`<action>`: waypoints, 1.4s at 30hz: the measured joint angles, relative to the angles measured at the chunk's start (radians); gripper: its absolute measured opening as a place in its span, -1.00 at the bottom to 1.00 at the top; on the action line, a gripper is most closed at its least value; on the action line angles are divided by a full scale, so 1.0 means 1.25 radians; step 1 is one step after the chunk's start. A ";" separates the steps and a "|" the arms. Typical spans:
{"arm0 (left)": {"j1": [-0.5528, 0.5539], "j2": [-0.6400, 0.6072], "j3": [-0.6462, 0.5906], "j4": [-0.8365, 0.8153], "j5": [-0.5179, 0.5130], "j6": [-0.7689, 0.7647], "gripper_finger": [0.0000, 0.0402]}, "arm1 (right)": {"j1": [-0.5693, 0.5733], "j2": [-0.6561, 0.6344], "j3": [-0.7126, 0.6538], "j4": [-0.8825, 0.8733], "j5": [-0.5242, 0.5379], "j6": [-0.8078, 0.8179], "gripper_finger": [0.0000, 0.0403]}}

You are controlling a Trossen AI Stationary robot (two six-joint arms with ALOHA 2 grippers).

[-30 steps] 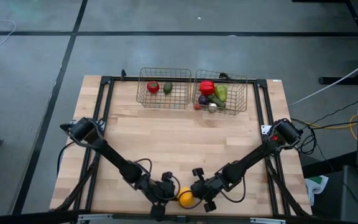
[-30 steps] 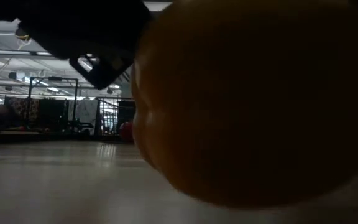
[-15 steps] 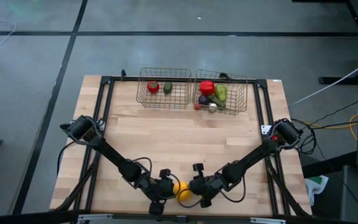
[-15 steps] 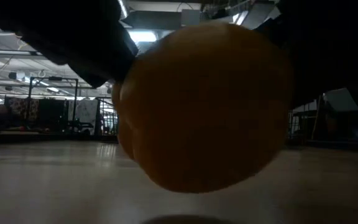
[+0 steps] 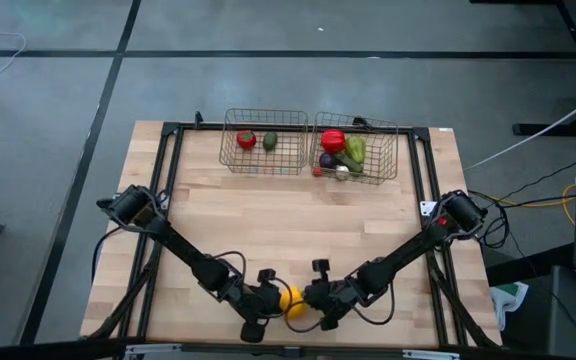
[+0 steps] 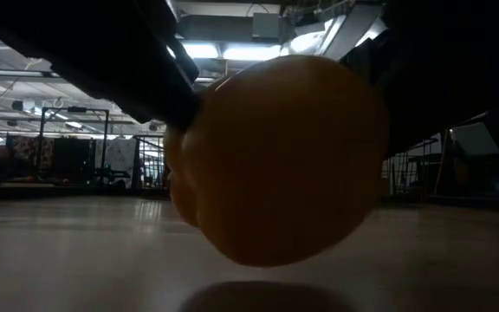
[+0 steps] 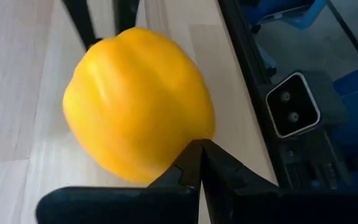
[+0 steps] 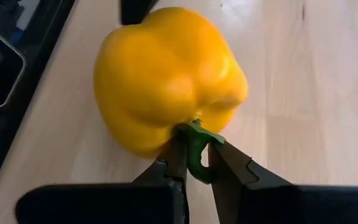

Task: Sort produce into baskets
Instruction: Put the yellow bell pepper into the right gold wire basket

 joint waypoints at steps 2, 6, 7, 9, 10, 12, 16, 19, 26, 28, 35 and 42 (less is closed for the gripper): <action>0.000 0.000 0.000 -0.005 0.002 0.004 -0.98 | 0.000 0.000 0.000 -0.001 -0.036 0.001 -0.79; 0.000 0.000 0.000 -0.005 0.001 0.020 -0.98 | -0.001 0.000 0.000 0.000 -0.082 0.002 -0.75; 0.000 0.000 0.000 -0.005 0.000 0.023 -0.98 | -0.001 0.000 0.000 0.000 -0.084 0.001 -0.73; 0.002 0.000 0.000 -0.005 -0.001 0.027 -0.98 | -0.001 0.001 0.000 0.002 -0.084 0.001 -0.67; 0.003 0.000 0.000 -0.005 -0.001 0.027 -0.97 | -0.001 0.001 0.000 0.003 -0.084 0.001 -0.65; 0.005 0.000 0.000 -0.005 -0.001 0.027 -0.97 | -0.002 0.002 0.000 0.003 -0.084 0.001 -0.60; 0.005 0.000 0.000 -0.005 -0.003 0.028 -0.97 | -0.006 0.003 0.000 0.006 -0.081 0.000 -0.58; 0.005 0.000 0.000 -0.005 -0.003 0.032 -0.97 | -0.005 0.003 0.000 0.006 -0.065 -0.013 -0.69; 0.006 0.000 0.000 -0.005 -0.003 0.038 -0.97 | -0.004 0.003 0.000 0.007 -0.066 -0.024 -0.92; 0.006 0.000 0.000 -0.005 -0.003 0.035 -0.97 | -0.004 0.003 0.000 0.007 -0.066 -0.024 -0.89; 0.006 0.000 0.001 -0.005 -0.010 0.026 -0.70 | -0.004 0.004 0.000 0.006 -0.066 -0.024 -0.89; 0.007 -0.026 0.001 -0.019 -0.001 0.063 -0.34 | -0.004 -0.026 -0.002 -0.020 -0.056 -0.024 -0.91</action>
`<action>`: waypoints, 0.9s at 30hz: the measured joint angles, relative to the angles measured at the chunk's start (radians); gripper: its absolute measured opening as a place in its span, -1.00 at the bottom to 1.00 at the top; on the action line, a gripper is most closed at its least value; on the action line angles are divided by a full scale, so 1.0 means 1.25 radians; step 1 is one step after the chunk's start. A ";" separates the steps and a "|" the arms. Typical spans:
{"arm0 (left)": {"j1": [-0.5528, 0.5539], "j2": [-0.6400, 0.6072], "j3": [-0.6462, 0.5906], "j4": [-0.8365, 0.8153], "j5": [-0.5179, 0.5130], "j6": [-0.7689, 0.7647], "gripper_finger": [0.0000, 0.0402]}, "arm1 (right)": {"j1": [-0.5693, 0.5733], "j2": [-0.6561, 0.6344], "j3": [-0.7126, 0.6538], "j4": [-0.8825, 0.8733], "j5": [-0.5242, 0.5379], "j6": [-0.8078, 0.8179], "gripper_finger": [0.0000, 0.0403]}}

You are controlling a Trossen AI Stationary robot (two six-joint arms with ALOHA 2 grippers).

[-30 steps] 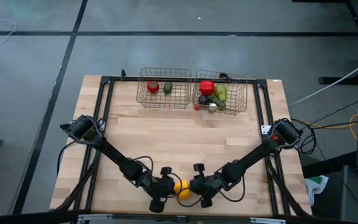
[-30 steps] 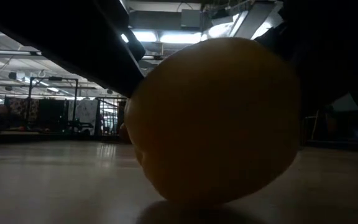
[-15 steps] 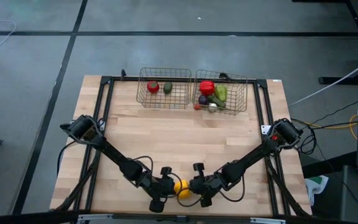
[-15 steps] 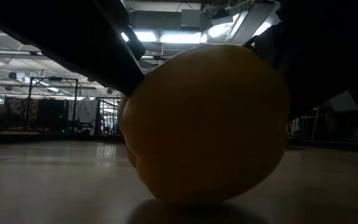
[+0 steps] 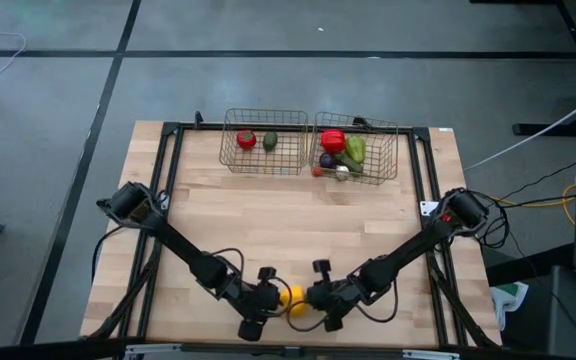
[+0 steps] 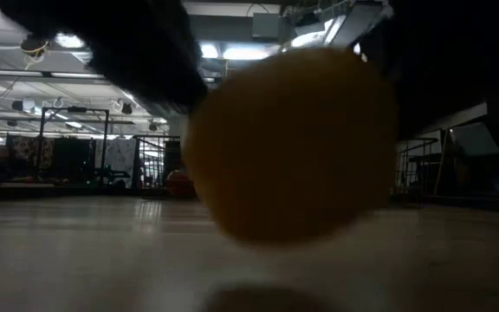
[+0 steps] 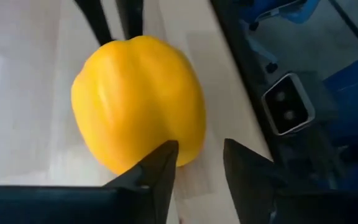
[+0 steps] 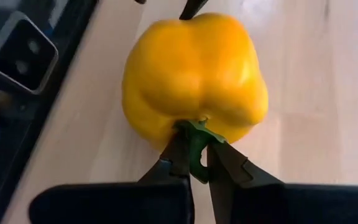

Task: Sort produce into baskets
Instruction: Put the yellow bell pepper into the right gold wire basket

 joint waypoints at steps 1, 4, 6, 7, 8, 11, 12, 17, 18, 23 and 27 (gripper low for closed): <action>0.000 -0.013 0.000 -0.009 0.001 0.009 -0.31 | 0.000 -0.007 0.000 -0.003 0.010 0.000 -0.91; -0.001 -0.050 0.001 -0.034 -0.004 0.023 -0.27 | 0.000 -0.020 0.000 -0.016 0.039 -0.001 -0.91; 0.001 -0.069 0.001 -0.059 -0.005 0.023 -0.26 | -0.002 -0.029 0.000 -0.020 0.052 -0.007 -0.91; 0.002 -0.079 0.001 -0.066 -0.005 0.024 -0.26 | -0.004 -0.034 0.001 -0.021 0.058 -0.016 -0.91; 0.002 -0.092 0.001 -0.075 -0.005 0.026 -0.26 | -0.006 -0.040 0.002 -0.021 0.060 -0.020 -0.91; 0.005 -0.128 0.001 -0.095 -0.006 0.027 -0.26 | -0.022 -0.062 0.002 -0.028 0.062 -0.022 -0.91; 0.006 -0.138 0.001 -0.109 -0.007 0.027 -0.26 | -0.030 -0.070 0.002 -0.031 0.061 -0.027 -0.91; 0.021 -0.196 0.001 -0.151 -0.018 0.029 -0.26 | -0.069 -0.120 0.002 -0.044 0.060 -0.073 -0.91; 0.027 -0.208 0.001 -0.164 -0.020 0.030 -0.26 | -0.077 -0.130 0.002 -0.046 0.060 -0.082 -0.91; 0.070 -0.256 0.001 -0.230 -0.035 0.081 -0.26 | -0.124 -0.187 0.001 -0.084 0.062 -0.108 -0.91; 0.122 -0.292 0.001 -0.260 -0.057 0.155 -0.26 | -0.167 -0.235 0.001 -0.143 0.069 -0.125 -0.91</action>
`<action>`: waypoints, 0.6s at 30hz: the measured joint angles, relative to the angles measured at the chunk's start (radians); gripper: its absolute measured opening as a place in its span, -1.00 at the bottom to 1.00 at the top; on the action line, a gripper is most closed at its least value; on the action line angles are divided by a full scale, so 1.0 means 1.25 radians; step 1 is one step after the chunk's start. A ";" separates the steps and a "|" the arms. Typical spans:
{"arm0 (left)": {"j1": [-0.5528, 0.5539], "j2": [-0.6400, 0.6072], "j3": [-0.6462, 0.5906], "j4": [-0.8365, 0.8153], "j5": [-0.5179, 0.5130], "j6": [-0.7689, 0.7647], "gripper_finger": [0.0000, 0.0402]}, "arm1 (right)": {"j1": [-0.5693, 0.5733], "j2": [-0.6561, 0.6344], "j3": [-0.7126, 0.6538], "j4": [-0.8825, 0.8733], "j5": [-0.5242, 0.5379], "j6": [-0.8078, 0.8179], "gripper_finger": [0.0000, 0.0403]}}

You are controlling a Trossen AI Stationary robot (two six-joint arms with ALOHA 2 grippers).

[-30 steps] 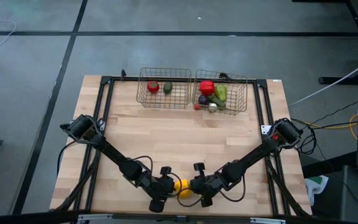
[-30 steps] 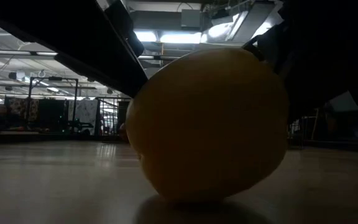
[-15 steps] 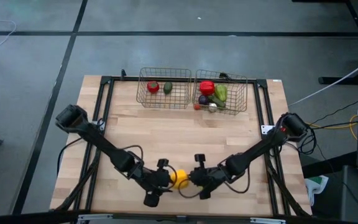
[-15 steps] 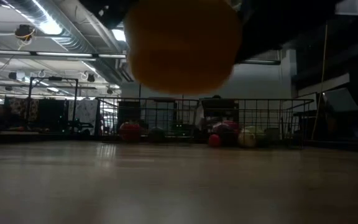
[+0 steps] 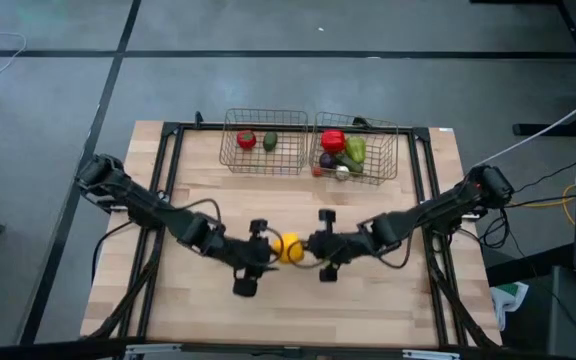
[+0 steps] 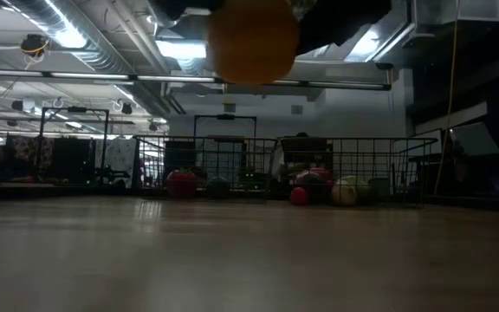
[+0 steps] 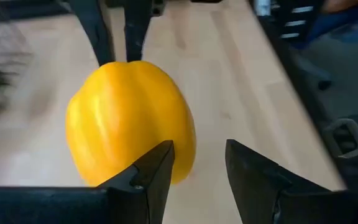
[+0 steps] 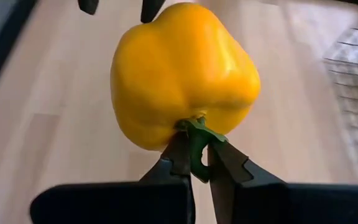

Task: Sort produce into baskets
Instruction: Put the yellow bell pepper into the right gold wire basket

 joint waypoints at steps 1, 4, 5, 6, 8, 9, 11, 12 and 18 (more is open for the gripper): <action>0.016 -0.007 0.000 -0.002 -0.003 0.023 -0.26 | -0.013 -0.012 0.000 -0.015 0.004 -0.001 -0.91; 0.073 -0.031 0.000 0.000 -0.007 0.092 -0.26 | -0.055 -0.046 0.000 -0.062 0.015 -0.001 -0.90; 0.096 -0.037 0.000 0.001 -0.008 0.115 -0.26 | -0.070 -0.059 0.000 -0.080 0.020 -0.001 -0.91; 0.119 -0.041 0.000 0.003 -0.010 0.134 -0.26 | -0.086 -0.070 0.000 -0.097 0.023 -0.001 -0.91; 0.167 -0.046 0.000 0.002 -0.011 0.175 -0.26 | -0.119 -0.090 0.000 -0.126 0.027 -0.002 -0.91; 0.192 -0.047 0.000 0.003 -0.012 0.195 -0.26 | -0.136 -0.099 0.000 -0.139 0.029 -0.003 -0.91; 0.244 -0.048 0.000 0.006 -0.015 0.237 -0.26 | -0.170 -0.119 0.000 -0.160 0.030 -0.007 -0.90; 0.269 -0.047 0.000 0.009 -0.017 0.257 -0.26 | -0.188 -0.127 0.000 -0.166 0.029 -0.016 -0.90; 0.419 -0.046 0.000 0.076 0.026 0.366 -0.26 | -0.303 -0.149 0.000 -0.163 0.027 -0.064 -0.90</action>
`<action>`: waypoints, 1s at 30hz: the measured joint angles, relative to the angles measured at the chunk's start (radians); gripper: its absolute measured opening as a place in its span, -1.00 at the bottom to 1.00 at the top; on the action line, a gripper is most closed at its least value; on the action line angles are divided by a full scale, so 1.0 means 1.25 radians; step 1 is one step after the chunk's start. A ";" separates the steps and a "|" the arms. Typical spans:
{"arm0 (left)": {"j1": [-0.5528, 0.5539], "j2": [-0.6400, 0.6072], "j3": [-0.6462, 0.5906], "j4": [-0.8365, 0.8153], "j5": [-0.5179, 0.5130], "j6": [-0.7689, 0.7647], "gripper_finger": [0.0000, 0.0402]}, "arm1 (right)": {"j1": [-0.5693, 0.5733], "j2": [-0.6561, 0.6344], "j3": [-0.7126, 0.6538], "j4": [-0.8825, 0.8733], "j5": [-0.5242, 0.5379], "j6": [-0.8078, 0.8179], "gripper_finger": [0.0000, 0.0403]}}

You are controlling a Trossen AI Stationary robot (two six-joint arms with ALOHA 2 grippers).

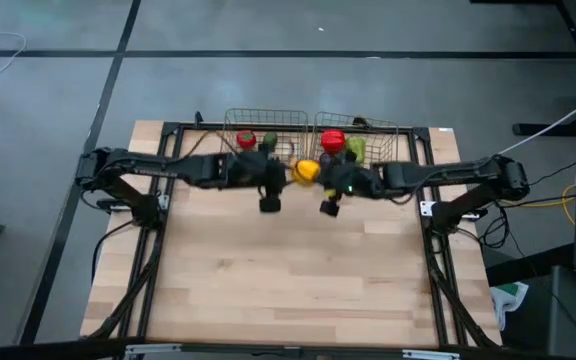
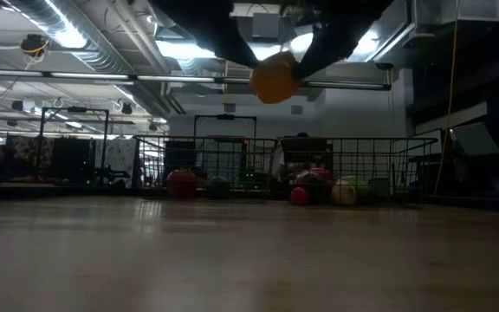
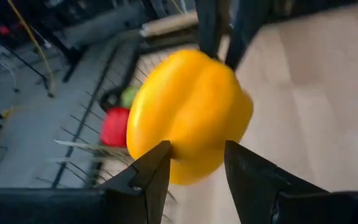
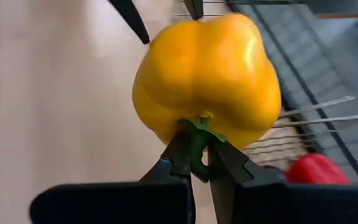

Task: Sort produce into baskets
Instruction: Put the yellow bell pepper into the right gold wire basket

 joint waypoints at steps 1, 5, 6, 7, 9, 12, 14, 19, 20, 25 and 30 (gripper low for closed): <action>0.023 0.000 0.000 0.022 0.018 0.012 -0.26 | -0.021 0.000 0.000 0.002 0.000 -0.012 -0.90; 0.107 0.004 0.000 0.104 0.107 0.032 -0.26 | -0.104 0.000 0.000 0.002 0.000 -0.029 -0.90; 0.125 0.005 0.000 0.116 0.125 0.032 -0.26 | -0.124 0.000 0.000 0.002 0.000 -0.036 -0.90; 0.142 0.005 0.000 0.119 0.139 0.032 -0.26 | -0.144 0.000 0.000 0.000 0.000 -0.041 -0.90; 0.170 0.009 0.000 0.123 0.154 0.032 -0.26 | -0.184 0.000 0.000 -0.003 0.000 -0.047 -0.90; 0.202 0.014 -0.001 0.111 0.160 0.028 -0.26 | -0.241 0.000 0.000 -0.022 0.000 -0.061 -0.90; 0.215 0.018 -0.002 0.108 0.168 0.026 -0.26 | -0.274 0.001 0.000 -0.039 -0.001 -0.061 -0.90; 0.228 0.019 -0.002 0.070 0.174 0.031 -0.26 | -0.333 0.001 0.000 -0.077 -0.015 -0.061 -0.89; 0.228 0.019 -0.002 0.065 0.174 0.034 -0.26 | -0.340 0.001 0.000 -0.078 -0.015 -0.061 -0.87; 0.228 0.019 -0.002 0.053 0.174 0.036 -0.26 | -0.367 0.001 0.000 -0.085 -0.016 -0.061 -0.69; 0.226 0.015 -0.002 0.053 0.174 0.036 -0.26 | -0.375 0.001 0.000 -0.090 -0.016 -0.060 -0.38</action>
